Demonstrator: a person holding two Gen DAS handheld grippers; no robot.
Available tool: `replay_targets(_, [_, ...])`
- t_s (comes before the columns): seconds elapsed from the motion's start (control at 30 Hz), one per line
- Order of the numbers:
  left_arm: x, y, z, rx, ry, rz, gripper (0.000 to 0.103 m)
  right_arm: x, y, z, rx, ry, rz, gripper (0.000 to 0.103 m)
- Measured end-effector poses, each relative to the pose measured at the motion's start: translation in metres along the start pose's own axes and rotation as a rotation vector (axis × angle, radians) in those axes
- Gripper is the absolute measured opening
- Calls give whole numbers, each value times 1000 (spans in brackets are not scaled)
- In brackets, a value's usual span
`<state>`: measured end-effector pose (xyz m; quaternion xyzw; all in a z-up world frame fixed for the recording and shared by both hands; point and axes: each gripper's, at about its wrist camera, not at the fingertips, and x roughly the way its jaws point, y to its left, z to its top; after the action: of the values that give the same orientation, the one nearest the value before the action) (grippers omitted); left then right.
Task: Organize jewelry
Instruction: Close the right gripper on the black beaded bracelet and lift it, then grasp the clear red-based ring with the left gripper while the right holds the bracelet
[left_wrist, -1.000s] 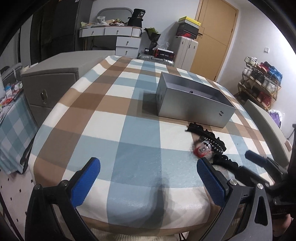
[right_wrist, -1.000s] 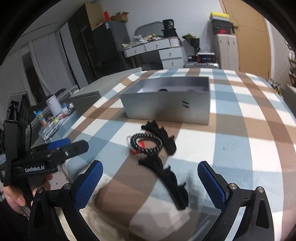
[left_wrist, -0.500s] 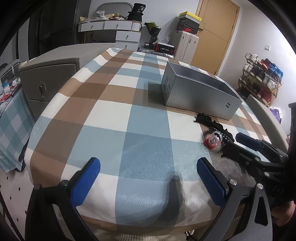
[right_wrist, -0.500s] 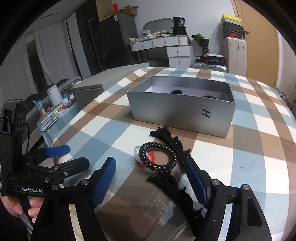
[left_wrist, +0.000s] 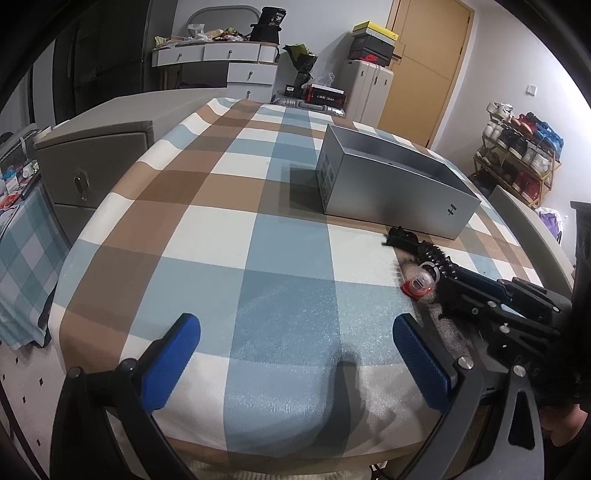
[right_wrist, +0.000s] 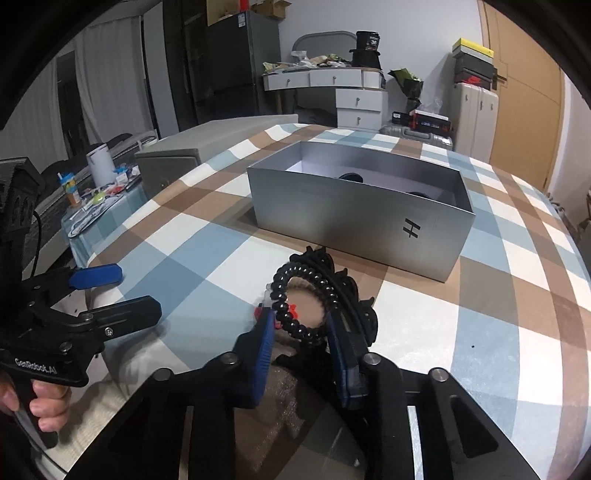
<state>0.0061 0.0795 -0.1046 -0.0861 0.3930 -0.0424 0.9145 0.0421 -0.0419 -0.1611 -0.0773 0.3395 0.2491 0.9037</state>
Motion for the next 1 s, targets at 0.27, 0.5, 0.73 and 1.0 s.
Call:
replay_targets(0.27, [-1,-3,1,4,6,22,102,-7,-10,-2,46,-25,43,9])
replay_targets(0.5, [-3,-11,3,29,2,43,102,-16,-19,-3,92,-67,79,9])
replay_targets(0.73, [0,-24,9,77,6,49,102,-30,-39,-7,199,-129,117,9])
replay_targets(1.0, [8,-36,20,102,13,32,102,-48,-55,-4,221,-194,110,9])
